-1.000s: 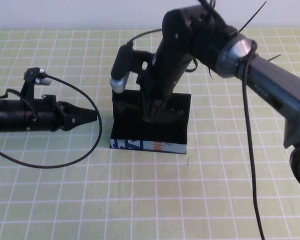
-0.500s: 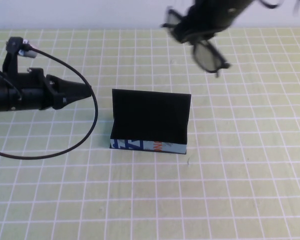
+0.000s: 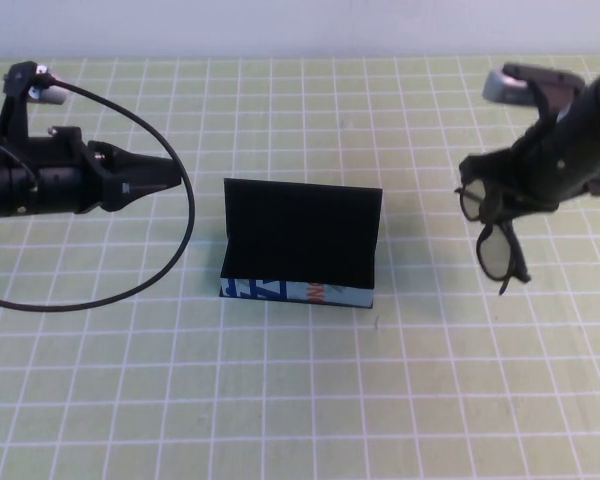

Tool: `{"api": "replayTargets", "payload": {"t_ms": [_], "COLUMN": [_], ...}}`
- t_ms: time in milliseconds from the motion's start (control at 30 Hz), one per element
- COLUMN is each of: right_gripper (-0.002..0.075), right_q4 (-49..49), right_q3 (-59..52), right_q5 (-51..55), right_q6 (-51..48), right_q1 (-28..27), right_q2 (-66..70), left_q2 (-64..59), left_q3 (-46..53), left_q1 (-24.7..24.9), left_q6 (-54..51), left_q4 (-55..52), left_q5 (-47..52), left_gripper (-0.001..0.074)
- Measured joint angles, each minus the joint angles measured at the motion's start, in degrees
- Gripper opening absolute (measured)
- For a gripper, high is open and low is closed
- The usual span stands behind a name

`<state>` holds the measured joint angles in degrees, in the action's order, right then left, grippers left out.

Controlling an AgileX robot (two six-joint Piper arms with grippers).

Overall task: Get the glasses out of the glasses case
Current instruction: Place the glasses on the table

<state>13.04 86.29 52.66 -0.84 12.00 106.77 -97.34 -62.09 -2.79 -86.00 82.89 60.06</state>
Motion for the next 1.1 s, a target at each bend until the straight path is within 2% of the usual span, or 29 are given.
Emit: {"api": "replayTargets", "payload": {"t_ms": [133,467,567,700,767,933,1100], "right_gripper": [0.0004,0.0024,0.0115,0.0283,0.0311,0.0295,0.0199], "right_q4": [2.89,7.02,7.02,6.05,5.12,0.95,-2.10], "right_q3": [-5.49,-6.04,-6.04,-5.71,-4.45,-1.22,-1.12], "right_q5": [-5.64,-7.58,-7.29,-5.68,-3.65,2.94,11.74], "right_q6": [0.00,0.08,0.08,0.14,0.32,2.56,4.13], "right_q1": [0.00,0.00,0.00,0.00,0.00,0.00,0.00], "right_q2": [0.53,6.11,6.39,6.67,6.71,5.08,-2.39], "left_q2": [0.00,0.00,0.00,0.00,0.00,0.00,0.76], "left_q3": [0.00,0.00,0.00,0.00,0.00,-0.81,-4.12], "left_q1": [0.00,0.00,0.00,0.00,0.00,0.00,0.00], "left_q6": [0.10,0.24,0.27,0.62,0.86,2.30,7.50], "left_q4": [0.00,-0.11,-0.23,-0.23,-0.23,0.15,-0.19], "left_q5": [0.00,-0.10,-0.10,-0.10,-0.21,-1.47,-1.96], "left_gripper": [-0.0004,-0.0004,-0.0004,-0.0004,-0.0004,-0.0004,-0.0004]}}
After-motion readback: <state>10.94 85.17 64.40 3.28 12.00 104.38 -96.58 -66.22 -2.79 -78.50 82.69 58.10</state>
